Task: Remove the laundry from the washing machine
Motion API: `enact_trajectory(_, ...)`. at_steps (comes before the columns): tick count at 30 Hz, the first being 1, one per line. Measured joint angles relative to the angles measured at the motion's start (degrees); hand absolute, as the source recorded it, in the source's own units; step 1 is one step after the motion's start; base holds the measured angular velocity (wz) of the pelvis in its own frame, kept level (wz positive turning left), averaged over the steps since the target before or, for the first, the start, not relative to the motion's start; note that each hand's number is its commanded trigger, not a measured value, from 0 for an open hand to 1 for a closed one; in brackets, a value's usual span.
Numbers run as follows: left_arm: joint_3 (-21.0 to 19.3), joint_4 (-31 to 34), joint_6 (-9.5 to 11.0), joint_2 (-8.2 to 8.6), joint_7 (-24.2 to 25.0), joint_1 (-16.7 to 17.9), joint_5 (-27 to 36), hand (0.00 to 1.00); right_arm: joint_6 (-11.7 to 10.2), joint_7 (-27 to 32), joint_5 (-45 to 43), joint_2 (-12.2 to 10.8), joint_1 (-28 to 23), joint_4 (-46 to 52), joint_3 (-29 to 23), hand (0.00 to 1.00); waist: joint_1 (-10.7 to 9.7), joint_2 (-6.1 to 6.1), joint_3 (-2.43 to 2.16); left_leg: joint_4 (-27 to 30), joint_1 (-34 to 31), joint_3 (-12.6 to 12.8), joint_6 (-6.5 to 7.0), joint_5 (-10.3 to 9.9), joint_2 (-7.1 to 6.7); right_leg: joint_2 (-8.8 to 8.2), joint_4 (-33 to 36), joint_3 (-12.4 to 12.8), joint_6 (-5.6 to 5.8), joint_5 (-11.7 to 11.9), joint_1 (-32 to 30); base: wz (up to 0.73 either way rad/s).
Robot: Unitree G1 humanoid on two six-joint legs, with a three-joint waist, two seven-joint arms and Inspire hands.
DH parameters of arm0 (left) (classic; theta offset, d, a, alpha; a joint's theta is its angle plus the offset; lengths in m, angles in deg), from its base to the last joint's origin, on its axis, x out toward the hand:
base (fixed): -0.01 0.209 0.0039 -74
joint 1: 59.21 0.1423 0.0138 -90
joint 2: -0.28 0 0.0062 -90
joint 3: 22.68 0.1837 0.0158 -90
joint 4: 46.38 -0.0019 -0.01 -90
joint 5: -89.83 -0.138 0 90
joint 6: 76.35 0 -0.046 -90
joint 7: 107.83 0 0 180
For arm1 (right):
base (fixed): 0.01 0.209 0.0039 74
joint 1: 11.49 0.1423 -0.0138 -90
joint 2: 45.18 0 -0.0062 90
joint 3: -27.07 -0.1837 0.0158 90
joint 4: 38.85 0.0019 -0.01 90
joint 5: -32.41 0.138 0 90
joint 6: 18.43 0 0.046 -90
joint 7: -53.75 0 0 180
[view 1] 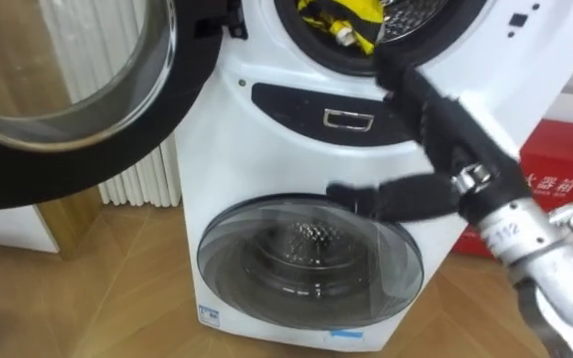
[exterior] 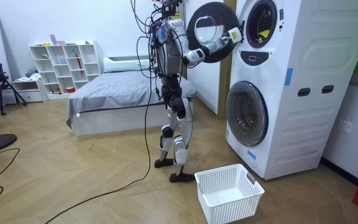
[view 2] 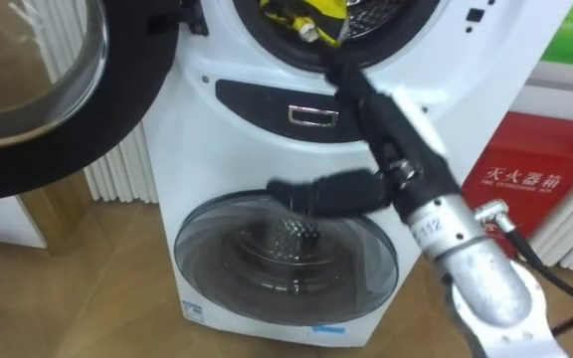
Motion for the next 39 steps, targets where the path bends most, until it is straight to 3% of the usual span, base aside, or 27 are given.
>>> enact_trajectory(5,1.6,0.4,-0.2,0.01,0.0,0.2,0.0,0.0,0.0,1.9,8.0,-0.1,0.0,0.0,0.3,0.0,0.3,-0.06,-0.11,0.0,0.0,-0.1,-0.08,-0.3,0.04,0.12,0.1,-0.3,0.02,0.0,0.1,0.04)
enact_trajectory(9,1.8,2.6,-1.2,0.01,0.0,2.1,-0.1,0.0,0.0,4.4,12.4,-0.1,0.4,0.0,0.4,0.0,0.5,0.13,-0.76,0.0,0.0,-0.1,-0.04,-0.4,0.07,0.11,0.1,-0.4,0.03,0.0,0.1,0.0)
enact_trajectory(18,1.9,2.6,-1.9,0.0,-0.5,2.3,-0.2,0.0,0.0,8.0,13.0,-0.7,2.7,-3.0,3.3,0.0,1.6,0.92,-0.37,0.0,0.2,-0.4,-0.04,-0.4,0.08,0.13,0.1,-0.6,0.07,0.0,0.4,0.01)
enact_trajectory(26,1.8,2.6,-3.1,0.19,-0.5,2.4,-1.8,0.0,-0.1,9.2,14.3,-2.1,5.8,-8.3,3.2,0.0,3.1,1.2,-0.42,0.3,-0.1,-0.3,-0.22,-0.6,0.32,0.35,0.8,-1.2,-0.24,-0.3,-0.2,0.0)
enact_trajectory(28,1.8,2.6,-3.6,0.19,-0.5,3.1,-1.8,0.0,-0.1,9.0,14.4,-2.1,6.0,-8.4,3.2,0.0,3.3,1.28,-0.37,3.1,-0.8,-0.2,-0.52,-1.9,0.79,0.37,2.9,-1.4,-0.46,-1.7,-0.6,-0.01)
enact_trajectory(30,1.8,2.5,-3.9,-0.1,-0.4,3.7,-1.8,0.0,-0.1,8.5,14.1,-2.9,6.0,-9.6,3.3,0.0,3.5,0.98,-0.32,10.6,-3.1,0.6,-1.59,-3.2,0.94,0.11,4.6,-1.3,-0.89,-3.4,-0.3,0.02)
enact_trajectory(31,1.8,2.4,-4.0,-0.15,-0.1,4.2,-1.8,0.0,-0.1,8.2,13.8,-3.2,6.2,-11.4,3.5,0.0,3.8,0.56,-0.32,18.1,-5.7,1.1,-1.67,-3.2,1.09,-0.42,5.2,-1.0,-1.21,-4.4,0.0,-0.05)
enact_trajectory(33,1.7,1.5,-3.9,0.33,0.3,4.9,-1.6,0.0,-0.2,8.5,13.6,-3.3,6.2,-13.9,3.9,0.0,4.2,1.47,0.03,30.7,-10.2,0.1,-1.8,-2.7,2.28,-0.26,6.8,-0.7,-2.13,-6.6,2.5,-0.04)
enact_trajectory(34,1.7,1.3,-3.9,0.39,0.3,5.1,-1.3,0.0,-0.2,8.6,13.7,-3.3,6.2,-13.9,4.0,0.0,4.1,1.5,0.02,31.8,-11.1,-0.6,-2.03,-3.0,2.14,-0.01,7.4,0.0,-2.52,-7.5,2.5,0.18)
enact_trajectory(37,1.7,1.5,-4.2,0.52,1.1,5.1,-1.2,0.0,-0.6,9.8,14.0,-3.3,7.5,-15.9,3.5,0.0,3.7,0.61,0.3,28.1,-18.2,-0.4,-2.06,-3.1,1.08,0.11,9.1,1.9,-2.2,-9.8,2.1,0.09)
enact_trajectory(38,1.7,2.0,-4.2,0.65,1.2,5.4,-1.2,0.0,-0.5,10.1,14.0,-3.3,7.5,-16.2,3.5,0.0,4.8,0.34,0.13,22.8,-20.6,0.0,-2.2,-2.2,0.41,0.05,9.0,2.7,-2.22,-10.1,2.2,-0.29)
enact_trajectory(39,1.7,2.6,-4.2,0.64,1.3,5.6,-1.2,0.0,-0.5,10.2,14.9,-3.2,7.9,-16.2,3.5,0.0,4.9,0.2,0.02,16.2,-22.5,-0.4,-1.8,1.0,-0.16,0.05,9.1,2.7,-2.34,-10.5,2.1,-0.28)
